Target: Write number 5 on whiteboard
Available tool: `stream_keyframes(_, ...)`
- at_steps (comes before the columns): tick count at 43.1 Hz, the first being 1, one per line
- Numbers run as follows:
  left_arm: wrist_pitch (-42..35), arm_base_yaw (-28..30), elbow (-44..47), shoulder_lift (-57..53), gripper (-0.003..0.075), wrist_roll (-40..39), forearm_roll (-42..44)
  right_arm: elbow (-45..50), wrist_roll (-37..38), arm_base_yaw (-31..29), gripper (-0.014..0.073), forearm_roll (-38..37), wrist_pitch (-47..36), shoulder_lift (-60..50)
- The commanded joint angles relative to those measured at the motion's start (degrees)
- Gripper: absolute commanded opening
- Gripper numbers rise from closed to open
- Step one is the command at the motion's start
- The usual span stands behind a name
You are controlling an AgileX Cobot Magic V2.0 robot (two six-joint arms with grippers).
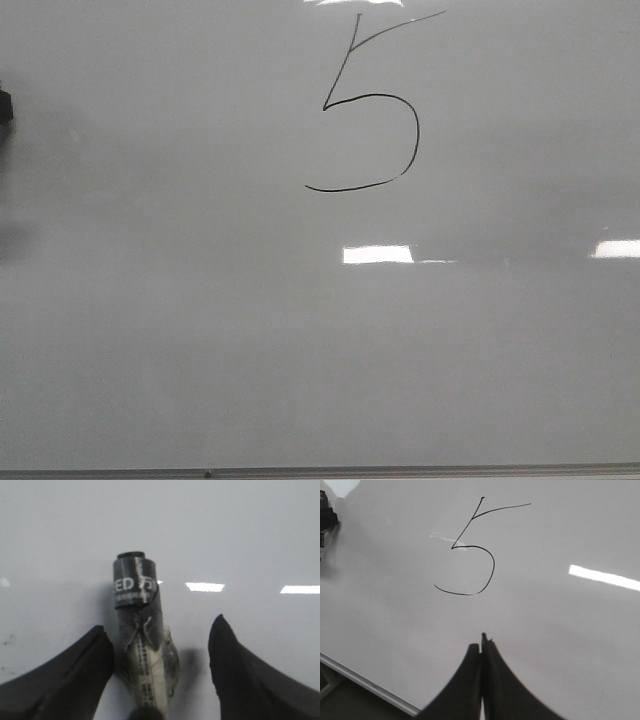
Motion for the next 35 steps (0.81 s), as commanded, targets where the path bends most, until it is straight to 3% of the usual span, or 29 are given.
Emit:
stream_keyframes(1, -4.89, 0.06, -1.42, -1.52, 0.0434, 0.61, -1.15, -1.52, 0.08, -0.43, -0.0071, 0.33, -4.52, 0.19)
stream_keyframes(8, -5.17, 0.06, -1.42, -2.37, 0.0446, 2.4, -2.11, -1.52, 0.08, -0.43, -0.0071, 0.33, -4.52, 0.19)
stream_keyframes(17, -4.84, 0.06, -1.32, -5.15, 0.0573, 3.7, -3.65, -1.52, 0.08, -0.43, -0.0071, 0.33, -4.52, 0.19)
stream_keyframes(24, 0.68, 0.06, -1.32, -11.04, 0.0581, 3.7, 0.79, -1.52, 0.08, -0.43, -0.0071, 0.33, -4.52, 0.19)
stream_keyframes(30, 11.34, 0.06, -1.32, -20.59, 0.0536, 3.7, 2.04, -1.52, 0.08, -0.43, -0.0071, 0.33, -4.52, 0.19)
stream_keyframes(35, 21.88, 0.06, -1.32, -30.08, 0.0415, 3.7, 4.37, -1.52, 0.08, -0.43, -0.0071, 0.33, -4.52, 0.19)
